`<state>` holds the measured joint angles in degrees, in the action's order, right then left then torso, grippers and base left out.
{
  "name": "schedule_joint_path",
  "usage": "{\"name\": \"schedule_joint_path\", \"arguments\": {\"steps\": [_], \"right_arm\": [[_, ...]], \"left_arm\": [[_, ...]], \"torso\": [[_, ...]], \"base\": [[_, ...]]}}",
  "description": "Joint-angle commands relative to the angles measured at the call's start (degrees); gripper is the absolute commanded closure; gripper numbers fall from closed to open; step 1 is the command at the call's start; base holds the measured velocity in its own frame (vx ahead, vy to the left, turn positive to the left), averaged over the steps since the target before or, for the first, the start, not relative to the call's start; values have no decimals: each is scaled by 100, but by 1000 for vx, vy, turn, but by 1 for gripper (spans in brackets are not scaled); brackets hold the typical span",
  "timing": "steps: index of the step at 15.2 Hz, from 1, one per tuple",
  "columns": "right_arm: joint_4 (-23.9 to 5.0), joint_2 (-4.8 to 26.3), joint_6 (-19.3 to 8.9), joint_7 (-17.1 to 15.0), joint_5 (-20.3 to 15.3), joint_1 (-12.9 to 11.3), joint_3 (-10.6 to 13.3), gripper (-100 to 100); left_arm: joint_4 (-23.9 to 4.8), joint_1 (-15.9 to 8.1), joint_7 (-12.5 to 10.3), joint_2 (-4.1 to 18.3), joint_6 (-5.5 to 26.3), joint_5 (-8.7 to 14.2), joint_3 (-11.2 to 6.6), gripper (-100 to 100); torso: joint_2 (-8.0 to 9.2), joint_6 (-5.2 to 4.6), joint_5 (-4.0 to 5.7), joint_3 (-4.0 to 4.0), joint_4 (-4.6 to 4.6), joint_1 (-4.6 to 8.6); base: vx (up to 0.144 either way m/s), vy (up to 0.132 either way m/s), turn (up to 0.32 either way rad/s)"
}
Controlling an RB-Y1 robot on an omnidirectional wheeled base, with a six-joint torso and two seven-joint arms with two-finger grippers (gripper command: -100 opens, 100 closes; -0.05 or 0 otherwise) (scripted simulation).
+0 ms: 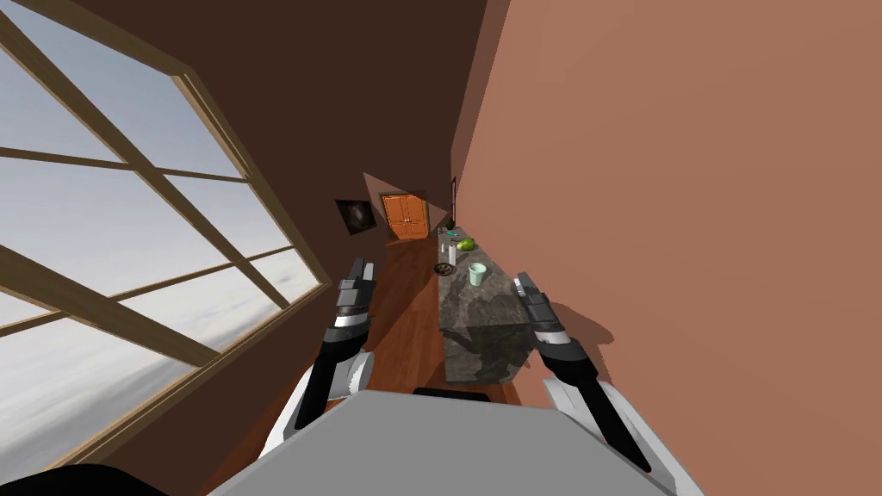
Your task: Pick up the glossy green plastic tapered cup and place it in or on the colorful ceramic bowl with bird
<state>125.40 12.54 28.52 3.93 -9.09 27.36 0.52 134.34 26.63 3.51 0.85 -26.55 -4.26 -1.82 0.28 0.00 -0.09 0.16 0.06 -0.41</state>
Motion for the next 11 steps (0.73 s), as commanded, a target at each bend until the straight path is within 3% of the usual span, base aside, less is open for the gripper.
{"name": "schedule_joint_path", "arguments": {"steps": [1, 4, 6, 9, 11], "right_arm": [[-144, 211, 24, 13, -56, 2, -9, -100], [-483, 615, 75, 46, -214, 58, -35, -100], [-483, 751, 75, 46, -214, 58, -35, -100], [-873, 1182, 135, 94, -398, 116, -61, -100], [-873, 1351, 135, 94, -398, 116, -61, -100]], "left_arm": [[0, 0, 0, 0, 0, 0, 0, 0], [0, 0, 0, 0, 0, 0, 0, 0], [0, 0, 0, 0, 0, 0, 0, 0], [0, 0, 0, 0, 0, 0, 0, 0], [0, 0, 0, 0, 0, 0, 0, 0]], "torso": [[0, 0, 0, 0, 0, 0], [-5, 0, -1, -3, -1, -2], [-8, 1, -1, -4, -2, -5], [-15, 1, 1, -8, -3, 8], [-15, 0, -1, -9, -3, -3]], "base": [[-52, 99, 15], [-45, 109, 35], [-36, 92, 16], [-24, 89, 49], [-24, 100, 23]]}}
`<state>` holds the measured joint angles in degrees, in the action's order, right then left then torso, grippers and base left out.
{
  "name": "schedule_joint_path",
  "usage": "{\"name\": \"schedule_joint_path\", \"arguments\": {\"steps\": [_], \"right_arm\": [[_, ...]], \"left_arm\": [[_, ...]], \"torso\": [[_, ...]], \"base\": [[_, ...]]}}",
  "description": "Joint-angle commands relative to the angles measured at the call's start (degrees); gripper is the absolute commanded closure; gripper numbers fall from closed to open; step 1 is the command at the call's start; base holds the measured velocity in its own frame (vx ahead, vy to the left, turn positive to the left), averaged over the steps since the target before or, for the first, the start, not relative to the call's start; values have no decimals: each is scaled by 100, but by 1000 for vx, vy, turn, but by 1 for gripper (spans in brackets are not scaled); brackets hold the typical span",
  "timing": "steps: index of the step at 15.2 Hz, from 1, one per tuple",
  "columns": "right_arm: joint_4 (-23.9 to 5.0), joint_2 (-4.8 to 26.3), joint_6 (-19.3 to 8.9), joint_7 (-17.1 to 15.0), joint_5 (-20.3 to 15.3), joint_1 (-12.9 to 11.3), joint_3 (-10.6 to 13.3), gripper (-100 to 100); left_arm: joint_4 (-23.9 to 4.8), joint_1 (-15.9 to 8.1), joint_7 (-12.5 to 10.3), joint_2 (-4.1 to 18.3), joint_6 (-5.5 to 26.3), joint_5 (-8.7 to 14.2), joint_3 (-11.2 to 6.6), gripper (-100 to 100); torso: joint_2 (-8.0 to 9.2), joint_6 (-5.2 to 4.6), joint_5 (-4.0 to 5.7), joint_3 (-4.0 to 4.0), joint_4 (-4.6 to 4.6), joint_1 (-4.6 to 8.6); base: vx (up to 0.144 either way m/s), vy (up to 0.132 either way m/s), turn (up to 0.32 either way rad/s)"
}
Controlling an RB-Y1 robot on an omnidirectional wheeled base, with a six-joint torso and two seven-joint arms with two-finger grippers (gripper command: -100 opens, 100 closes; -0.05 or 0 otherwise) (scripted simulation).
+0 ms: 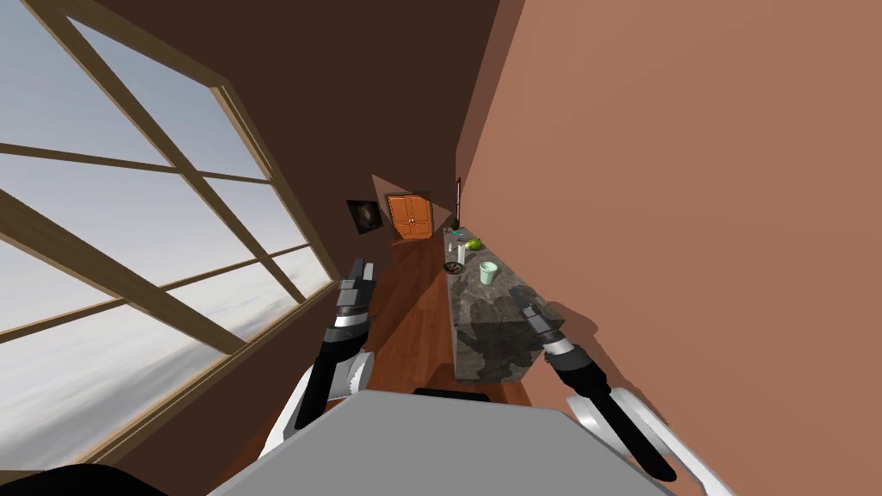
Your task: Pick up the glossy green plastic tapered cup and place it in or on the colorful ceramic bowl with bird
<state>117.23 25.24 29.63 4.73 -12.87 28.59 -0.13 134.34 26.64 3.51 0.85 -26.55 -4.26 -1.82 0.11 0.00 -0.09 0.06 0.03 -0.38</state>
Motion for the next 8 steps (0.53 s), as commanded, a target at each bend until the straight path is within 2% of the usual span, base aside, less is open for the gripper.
{"name": "schedule_joint_path", "arguments": {"steps": [1, 2, 3, 5, 6, 8], "right_arm": [[-268, 286, 57, 44, -120, 22, -9, -100], [-268, 400, 57, 44, -120, 22, -9, -100], [-472, 532, 92, 78, -226, 51, -21, -100], [-489, 732, 92, 78, -226, 51, -21, -100], [-719, 893, 129, 116, -337, 80, -32, -100], [-719, 1074, 129, 116, -337, 80, -32, -100]], "left_arm": [[0, 0, 0, 0, 0, 0, 0, 0], [0, 0, 0, 0, 0, 0, 0, 0], [0, 0, 0, 0, 0, 0, 0, 0], [0, 0, 0, 0, 0, 0, 0, 0], [0, 0, 0, 0, 0, 0, 0, 0], [0, 0, 0, 0, 0, 0, 0, 0]], "torso": [[0, 0, 0, 0, 0, 0], [-4, 1, 0, -2, -1, -2], [-6, 1, -1, -3, -1, -5], [-4, 1, -2, -2, -1, -8], [-5, 0, -1, -3, -1, -1], [-8, 1, -1, -5, -2, -5]], "base": [[-6, 102, 38], [-3, 112, 50], [-15, 123, 88], [-12, 99, 34], [-7, 108, 63], [6, 98, 40]]}}
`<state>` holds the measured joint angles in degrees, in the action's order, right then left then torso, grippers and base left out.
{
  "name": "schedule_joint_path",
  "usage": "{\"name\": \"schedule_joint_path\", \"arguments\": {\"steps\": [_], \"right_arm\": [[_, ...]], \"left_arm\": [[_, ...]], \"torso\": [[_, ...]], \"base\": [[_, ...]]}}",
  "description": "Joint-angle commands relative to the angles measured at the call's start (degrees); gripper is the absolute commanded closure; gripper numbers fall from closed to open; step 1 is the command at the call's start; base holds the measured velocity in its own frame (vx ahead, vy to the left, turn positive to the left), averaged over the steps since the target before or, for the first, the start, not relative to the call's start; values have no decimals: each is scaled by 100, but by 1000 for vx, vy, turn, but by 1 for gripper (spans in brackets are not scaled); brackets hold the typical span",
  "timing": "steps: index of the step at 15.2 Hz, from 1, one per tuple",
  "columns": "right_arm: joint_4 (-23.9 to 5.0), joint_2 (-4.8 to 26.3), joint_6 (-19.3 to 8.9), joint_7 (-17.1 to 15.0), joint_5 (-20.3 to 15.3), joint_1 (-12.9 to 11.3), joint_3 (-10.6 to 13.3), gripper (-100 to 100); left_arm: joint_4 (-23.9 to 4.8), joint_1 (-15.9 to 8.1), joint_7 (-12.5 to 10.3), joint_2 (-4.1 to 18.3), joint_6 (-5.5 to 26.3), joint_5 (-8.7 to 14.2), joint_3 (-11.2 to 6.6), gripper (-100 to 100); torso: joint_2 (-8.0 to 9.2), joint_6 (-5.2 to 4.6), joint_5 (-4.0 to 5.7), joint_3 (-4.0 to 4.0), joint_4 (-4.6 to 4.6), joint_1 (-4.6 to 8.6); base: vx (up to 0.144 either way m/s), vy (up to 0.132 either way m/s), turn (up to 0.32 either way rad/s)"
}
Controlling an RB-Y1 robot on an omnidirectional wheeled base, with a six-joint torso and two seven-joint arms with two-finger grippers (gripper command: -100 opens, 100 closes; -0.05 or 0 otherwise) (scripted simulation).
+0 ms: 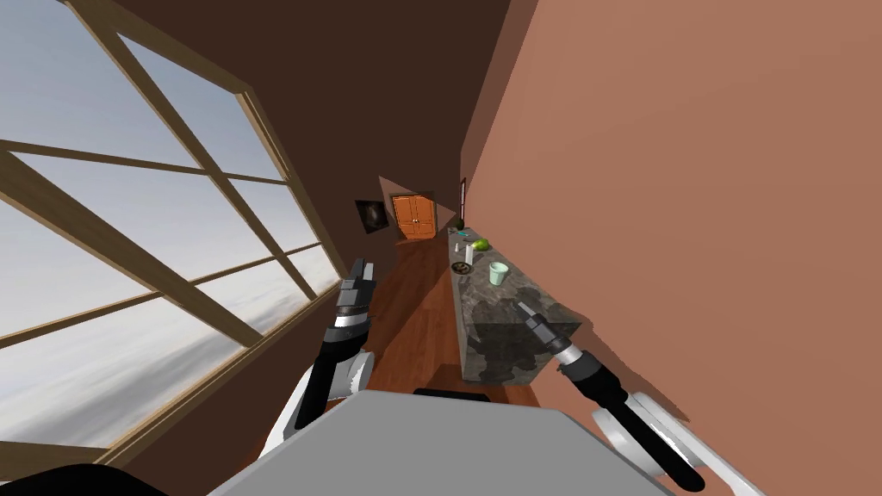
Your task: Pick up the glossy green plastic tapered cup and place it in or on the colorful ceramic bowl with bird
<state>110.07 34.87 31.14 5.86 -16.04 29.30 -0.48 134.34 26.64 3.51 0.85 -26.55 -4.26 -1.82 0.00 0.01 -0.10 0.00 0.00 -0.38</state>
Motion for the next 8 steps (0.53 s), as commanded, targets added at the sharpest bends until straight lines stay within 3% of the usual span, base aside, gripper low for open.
{"name": "schedule_joint_path", "arguments": {"steps": [1, 3, 4, 6, 7, 8], "right_arm": [[-240, 286, 16, 45, -135, 38, -8, -100], [-240, 463, 16, 45, -135, 38, -8, -100], [-484, 635, 55, 90, -253, 66, -17, -100], [-484, 824, 55, 90, -253, 66, -17, -100], [-735, 1003, 96, 140, -375, 94, -23, -100], [-735, 1124, 96, 140, -375, 94, -23, -100]], "left_arm": [[0, 0, 0, 0, 0, 0, 0, 0], [0, 0, 0, 0, 0, 0, 0, 0], [0, 0, 0, 0, 0, 0, 0, 0], [0, 0, 0, 0, 0, 0, 0, 0], [0, 0, 0, 0, 0, 0, 0, 0], [0, 0, 0, 0, 0, 0, 0, 0]], "torso": [[0, 0, 0, 0, 0, 0], [-6, 1, 0, -3, -1, -4], [-5, 0, 0, -3, -1, 0], [-8, 1, 0, -5, -2, -4], [-6, 0, 0, -4, -2, 0], [-9, 2, 1, -5, -2, -4]], "base": [[19, 95, 71], [18, 97, 48], [29, 98, 70], [19, 98, 45], [27, 108, 85], [27, 111, 83]]}}
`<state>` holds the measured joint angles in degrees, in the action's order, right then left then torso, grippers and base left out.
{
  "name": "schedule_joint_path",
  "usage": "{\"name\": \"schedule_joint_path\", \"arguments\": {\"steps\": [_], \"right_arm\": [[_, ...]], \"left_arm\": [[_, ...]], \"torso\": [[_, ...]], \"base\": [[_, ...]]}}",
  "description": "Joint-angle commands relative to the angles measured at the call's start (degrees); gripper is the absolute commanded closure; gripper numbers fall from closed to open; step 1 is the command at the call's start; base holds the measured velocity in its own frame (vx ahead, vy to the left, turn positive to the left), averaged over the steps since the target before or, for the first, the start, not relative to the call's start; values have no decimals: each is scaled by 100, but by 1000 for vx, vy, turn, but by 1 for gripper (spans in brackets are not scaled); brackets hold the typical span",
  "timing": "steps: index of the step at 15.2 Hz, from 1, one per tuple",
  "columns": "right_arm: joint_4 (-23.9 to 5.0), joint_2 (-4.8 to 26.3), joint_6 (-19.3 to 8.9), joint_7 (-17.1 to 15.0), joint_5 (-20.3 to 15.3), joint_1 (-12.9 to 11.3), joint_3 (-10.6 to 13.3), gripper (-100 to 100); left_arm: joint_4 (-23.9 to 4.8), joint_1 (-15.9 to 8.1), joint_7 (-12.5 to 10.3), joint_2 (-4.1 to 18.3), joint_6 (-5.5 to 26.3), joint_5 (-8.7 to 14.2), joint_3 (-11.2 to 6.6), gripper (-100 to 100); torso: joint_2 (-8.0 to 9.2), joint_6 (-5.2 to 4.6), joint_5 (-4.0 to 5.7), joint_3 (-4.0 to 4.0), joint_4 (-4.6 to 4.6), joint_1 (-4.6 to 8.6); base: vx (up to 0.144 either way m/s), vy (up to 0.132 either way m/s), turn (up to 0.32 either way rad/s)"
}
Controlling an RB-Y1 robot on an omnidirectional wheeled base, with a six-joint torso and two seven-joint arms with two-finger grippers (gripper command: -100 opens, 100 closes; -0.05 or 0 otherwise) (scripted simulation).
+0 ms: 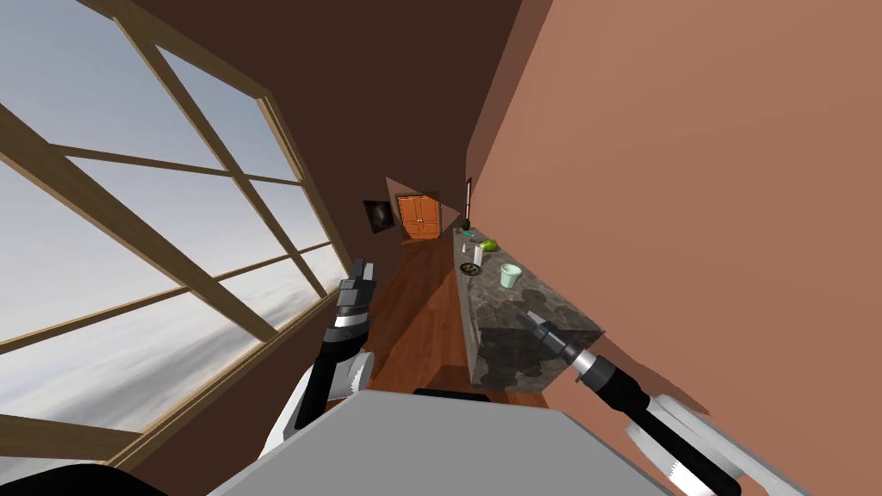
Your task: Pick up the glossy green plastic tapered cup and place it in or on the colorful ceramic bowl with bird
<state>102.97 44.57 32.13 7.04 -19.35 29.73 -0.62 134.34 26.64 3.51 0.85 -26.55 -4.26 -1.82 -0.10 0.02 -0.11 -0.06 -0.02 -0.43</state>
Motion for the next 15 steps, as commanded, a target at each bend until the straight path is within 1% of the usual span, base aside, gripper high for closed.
{"name": "schedule_joint_path", "arguments": {"steps": [1, 2, 3, 4, 5, 7, 8, 10, 11, 12, 13, 14, 15], "right_arm": [[-26, 221, -3, 22, -44, 51, -10, -100], [-281, 392, 37, 75, -168, 79, -14, -100], [-281, 541, 37, 75, -168, 79, -14, -100], [-281, 592, 37, 75, -168, 79, -14, -100], [-509, 793, 78, 131, -293, 107, -16, -100], [-540, 965, 78, 131, -293, 107, -16, -100], [-802, 1129, 119, 189, -420, 135, -15, -100], [-802, 1338, 119, 189, -420, 135, -15, -100], [-1005, 1503, 160, 250, -547, 163, -10, -100], [-1064, 1626, 160, 250, -547, 163, -10, -100], [-1064, 1708, 160, 250, -547, 163, -10, -100], [-1283, 1888, 201, 312, -674, 191, -2, -100], [-1326, 2004, 201, 312, -674, 191, -2, -100]], "left_arm": [[0, 0, 0, 0, 0, 0, 0, 0], [0, 0, 0, 0, 0, 0, 0, 0], [0, 0, 0, 0, 0, 0, 0, 0], [0, 1, 0, 0, 0, 0, 0, 0], [0, 0, 0, 0, 0, 0, 0, 0], [0, 0, 0, 0, 0, 0, 0, 0], [0, 0, 0, 0, 0, 0, 0, 0], [0, 0, 0, 0, 0, 0, 0, 0], [0, 0, 0, 0, 0, 0, 0, 0], [0, 0, 0, 0, 0, 0, 0, 0], [0, 0, 0, 0, 0, 0, 0, 0], [0, 1, 0, 0, 0, 0, -1, 0], [0, 0, 0, 0, 0, 0, 0, 0]], "torso": [[0, 0, 0, 0, 0, 0], [1, -1, 1, 1, 0, 6], [-3, -1, 1, -1, 0, 6], [-7, -1, 1, -4, -1, 6], [-5, -1, 2, -3, -1, 9], [-10, 0, 0, -6, -2, 2], [-7, 0, 1, -4, -2, 7], [-10, 1, 1, -5, -2, 5], [-8, 0, 1, -5, -2, 10], [-10, 1, 2, -6, -2, 9], [-13, 0, 1, -7, -3, 6], [-12, -1, 1, -7, -2, 10], [-15, 2, 3, -9, -3, 10]], "base": [[22, 78, 21], [45, 90, 189], [53, 94, 3], [39, 76, 0], [51, 104, 69], [46, 91, 58], [44, 84, 88], [48, 83, 61], [55, 81, 92], [63, 94, 92], [53, 71, 19], [70, 77, 74], [63, 86, 83]]}}
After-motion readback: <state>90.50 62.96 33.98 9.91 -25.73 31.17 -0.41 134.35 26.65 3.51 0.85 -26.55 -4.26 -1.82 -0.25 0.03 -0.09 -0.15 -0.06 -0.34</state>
